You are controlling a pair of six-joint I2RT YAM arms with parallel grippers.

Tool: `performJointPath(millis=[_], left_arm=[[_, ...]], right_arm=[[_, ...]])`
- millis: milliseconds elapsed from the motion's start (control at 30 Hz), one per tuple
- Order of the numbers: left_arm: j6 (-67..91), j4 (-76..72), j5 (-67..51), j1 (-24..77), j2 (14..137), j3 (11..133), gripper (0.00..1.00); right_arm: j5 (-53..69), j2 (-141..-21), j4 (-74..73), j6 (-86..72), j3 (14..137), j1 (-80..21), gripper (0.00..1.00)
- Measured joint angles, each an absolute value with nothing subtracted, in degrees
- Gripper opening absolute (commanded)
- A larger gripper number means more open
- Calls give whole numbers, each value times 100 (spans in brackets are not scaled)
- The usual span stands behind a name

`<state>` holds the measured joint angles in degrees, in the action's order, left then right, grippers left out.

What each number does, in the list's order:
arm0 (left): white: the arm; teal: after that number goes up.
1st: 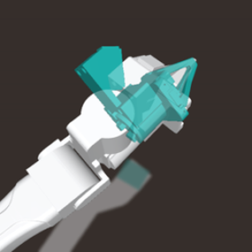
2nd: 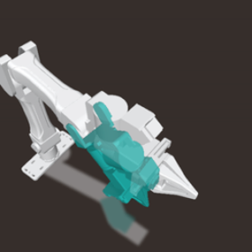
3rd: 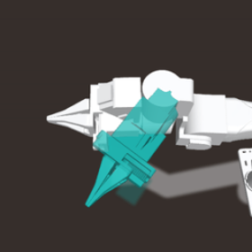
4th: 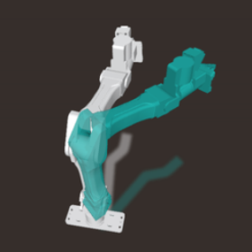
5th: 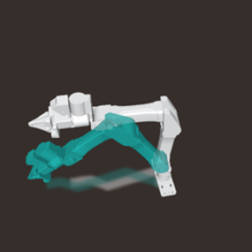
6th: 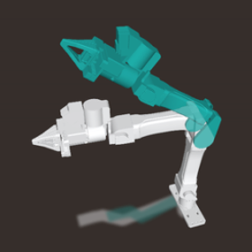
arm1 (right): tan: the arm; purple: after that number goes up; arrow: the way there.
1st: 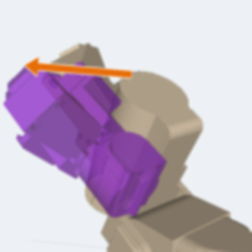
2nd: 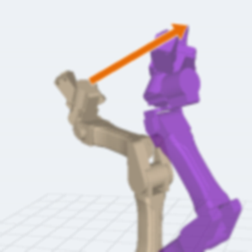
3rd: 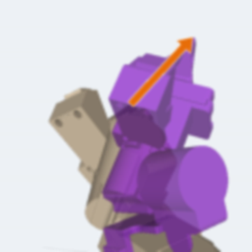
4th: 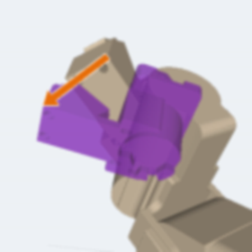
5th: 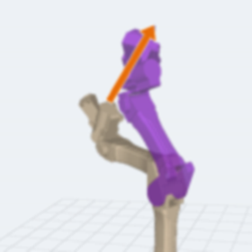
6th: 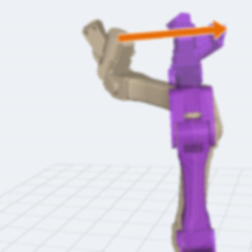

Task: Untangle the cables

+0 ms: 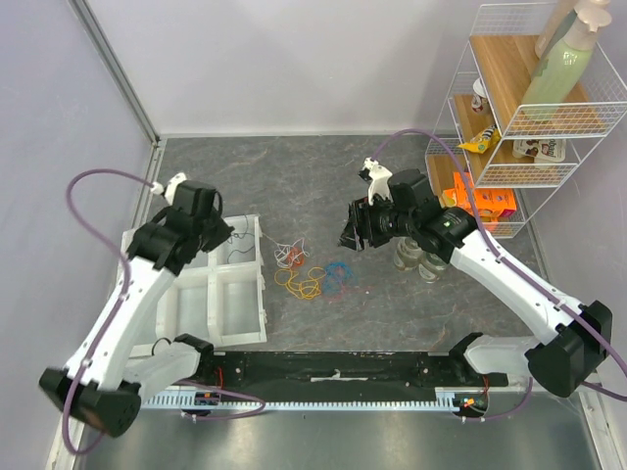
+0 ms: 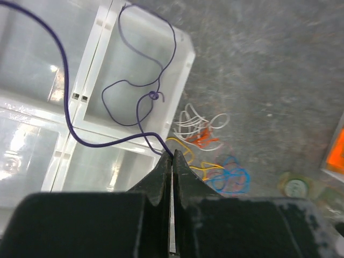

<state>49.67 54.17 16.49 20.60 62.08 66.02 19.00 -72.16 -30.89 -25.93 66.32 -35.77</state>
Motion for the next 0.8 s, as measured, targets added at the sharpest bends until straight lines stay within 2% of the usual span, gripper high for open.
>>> performJointPath(millis=[167, 500, 600, 800], left_arm=[[5131, 5789, 1645, 2058, 5437, 6829, 2], [5260, 6436, 1601, 2058, 5096, 7054, 2], [5284, 6436, 1490, 2058, 5384, 7067, 2], [5264, 6477, 1557, 2036, 6978, 7360, 2]], right_arm=[[1922, -7227, -3089, -2593, 6613, -3577, 68], [2003, -7422, -3087, -2587, 6613, -3577, 68], [2038, -7422, -3085, -2578, 6613, -3577, 68], [2036, -7384, -3089, -2571, 6600, -3577, 68]])
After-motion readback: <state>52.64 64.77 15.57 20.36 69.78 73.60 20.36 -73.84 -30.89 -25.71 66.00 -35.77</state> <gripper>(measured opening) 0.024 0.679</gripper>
